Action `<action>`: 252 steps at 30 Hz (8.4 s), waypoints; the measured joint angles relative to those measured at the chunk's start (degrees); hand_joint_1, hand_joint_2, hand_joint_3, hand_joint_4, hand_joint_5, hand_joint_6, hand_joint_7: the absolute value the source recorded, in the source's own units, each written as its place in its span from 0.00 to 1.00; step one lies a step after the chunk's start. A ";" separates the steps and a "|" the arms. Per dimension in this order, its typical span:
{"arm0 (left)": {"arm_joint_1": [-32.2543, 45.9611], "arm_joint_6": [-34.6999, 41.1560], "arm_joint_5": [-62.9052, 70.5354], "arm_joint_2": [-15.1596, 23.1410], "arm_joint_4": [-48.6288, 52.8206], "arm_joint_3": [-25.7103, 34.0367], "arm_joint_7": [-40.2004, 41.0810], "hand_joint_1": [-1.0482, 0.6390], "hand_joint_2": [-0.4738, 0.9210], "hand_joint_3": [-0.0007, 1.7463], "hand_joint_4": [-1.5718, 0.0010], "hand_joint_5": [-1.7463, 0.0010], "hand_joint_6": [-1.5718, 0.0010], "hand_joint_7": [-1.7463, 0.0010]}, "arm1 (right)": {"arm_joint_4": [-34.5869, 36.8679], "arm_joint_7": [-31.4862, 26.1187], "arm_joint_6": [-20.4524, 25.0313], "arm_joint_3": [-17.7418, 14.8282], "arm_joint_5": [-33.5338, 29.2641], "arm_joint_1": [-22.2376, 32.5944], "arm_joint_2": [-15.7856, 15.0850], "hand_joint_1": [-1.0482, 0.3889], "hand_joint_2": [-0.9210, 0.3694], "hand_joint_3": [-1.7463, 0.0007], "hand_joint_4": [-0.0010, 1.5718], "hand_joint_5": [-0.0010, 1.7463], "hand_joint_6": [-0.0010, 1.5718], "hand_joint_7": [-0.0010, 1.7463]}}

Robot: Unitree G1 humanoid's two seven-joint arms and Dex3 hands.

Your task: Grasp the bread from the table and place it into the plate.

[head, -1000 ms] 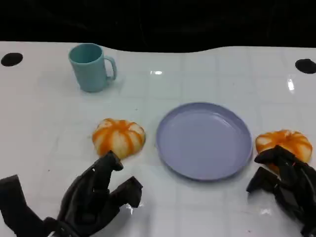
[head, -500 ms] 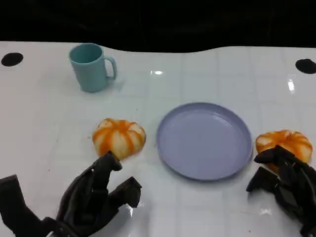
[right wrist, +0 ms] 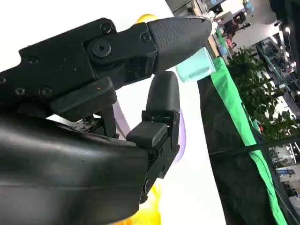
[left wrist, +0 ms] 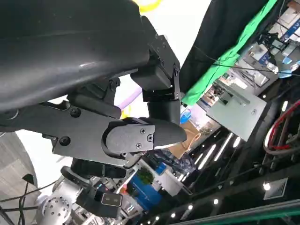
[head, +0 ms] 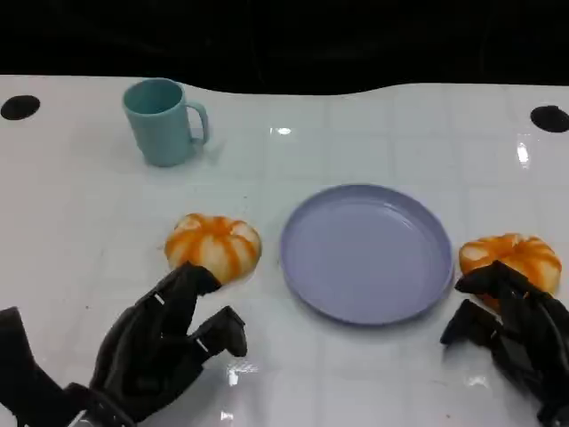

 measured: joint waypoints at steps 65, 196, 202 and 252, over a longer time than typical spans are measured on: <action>-39.37 -16.95 83.14 13.60 43.10 -39.39 37.75 0.37 0.98 0.03 0.89 0.94 0.85 0.98 | -4.59 0.27 1.30 -0.11 0.21 2.89 0.68 0.35 0.00 0.89 0.39 0.91 0.38 0.70; -25.52 -37.77 20.52 3.29 25.62 -13.79 7.70 0.22 1.00 0.23 0.61 0.69 0.58 0.94 | -3.31 1.56 1.31 0.13 1.76 1.99 0.48 0.34 0.00 0.87 0.39 0.91 0.37 0.71; -18.19 -21.54 5.68 2.16 14.97 -8.24 0.49 0.26 1.00 0.25 0.49 0.54 0.44 0.91 | -3.85 1.20 1.39 0.21 1.32 2.33 0.49 0.35 0.00 0.89 0.40 0.90 0.39 0.69; 5.04 4.24 -4.31 -2.80 -6.27 -2.57 5.61 0.31 1.00 0.22 0.48 0.00 0.60 0.00 | -10.12 -1.32 5.96 0.89 0.85 5.80 0.99 0.37 0.00 0.87 0.37 0.91 0.36 0.70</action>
